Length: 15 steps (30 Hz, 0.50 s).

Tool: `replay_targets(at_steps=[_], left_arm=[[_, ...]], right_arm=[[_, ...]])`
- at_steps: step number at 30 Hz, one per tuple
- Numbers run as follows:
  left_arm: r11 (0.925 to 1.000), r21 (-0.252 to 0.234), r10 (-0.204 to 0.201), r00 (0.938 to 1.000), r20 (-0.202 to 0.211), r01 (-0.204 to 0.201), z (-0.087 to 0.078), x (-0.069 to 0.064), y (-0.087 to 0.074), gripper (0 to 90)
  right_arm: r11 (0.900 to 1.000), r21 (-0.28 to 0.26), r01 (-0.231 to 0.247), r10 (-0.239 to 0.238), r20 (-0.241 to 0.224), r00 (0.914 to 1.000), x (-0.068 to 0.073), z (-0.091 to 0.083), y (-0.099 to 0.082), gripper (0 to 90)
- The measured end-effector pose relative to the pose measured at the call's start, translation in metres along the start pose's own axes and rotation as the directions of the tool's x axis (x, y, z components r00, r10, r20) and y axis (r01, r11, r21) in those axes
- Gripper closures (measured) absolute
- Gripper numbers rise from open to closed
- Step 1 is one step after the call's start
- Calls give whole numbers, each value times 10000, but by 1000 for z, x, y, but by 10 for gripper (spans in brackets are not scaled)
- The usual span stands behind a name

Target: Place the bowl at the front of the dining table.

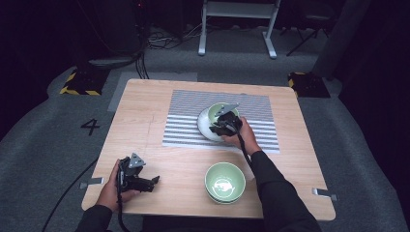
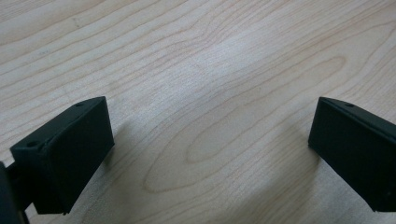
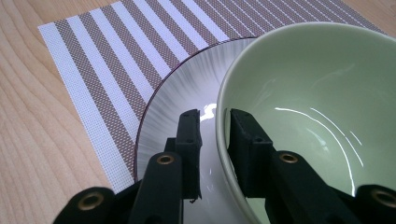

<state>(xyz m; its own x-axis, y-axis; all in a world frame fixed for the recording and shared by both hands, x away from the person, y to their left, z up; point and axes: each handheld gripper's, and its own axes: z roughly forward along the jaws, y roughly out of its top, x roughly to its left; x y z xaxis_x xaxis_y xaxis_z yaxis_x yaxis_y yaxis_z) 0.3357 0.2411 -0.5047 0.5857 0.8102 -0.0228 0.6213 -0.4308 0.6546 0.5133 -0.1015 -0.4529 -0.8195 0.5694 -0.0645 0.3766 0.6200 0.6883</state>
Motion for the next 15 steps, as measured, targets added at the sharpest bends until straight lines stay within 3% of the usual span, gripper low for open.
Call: replay_targets(at_steps=[15], left_arm=[[10000, 2, 3, 10000, 5, -3, 0, 0, 0, 0]], right_arm=[[9996, 205, -188, 187, 26, 9998, 0, -5, -1, 552]])
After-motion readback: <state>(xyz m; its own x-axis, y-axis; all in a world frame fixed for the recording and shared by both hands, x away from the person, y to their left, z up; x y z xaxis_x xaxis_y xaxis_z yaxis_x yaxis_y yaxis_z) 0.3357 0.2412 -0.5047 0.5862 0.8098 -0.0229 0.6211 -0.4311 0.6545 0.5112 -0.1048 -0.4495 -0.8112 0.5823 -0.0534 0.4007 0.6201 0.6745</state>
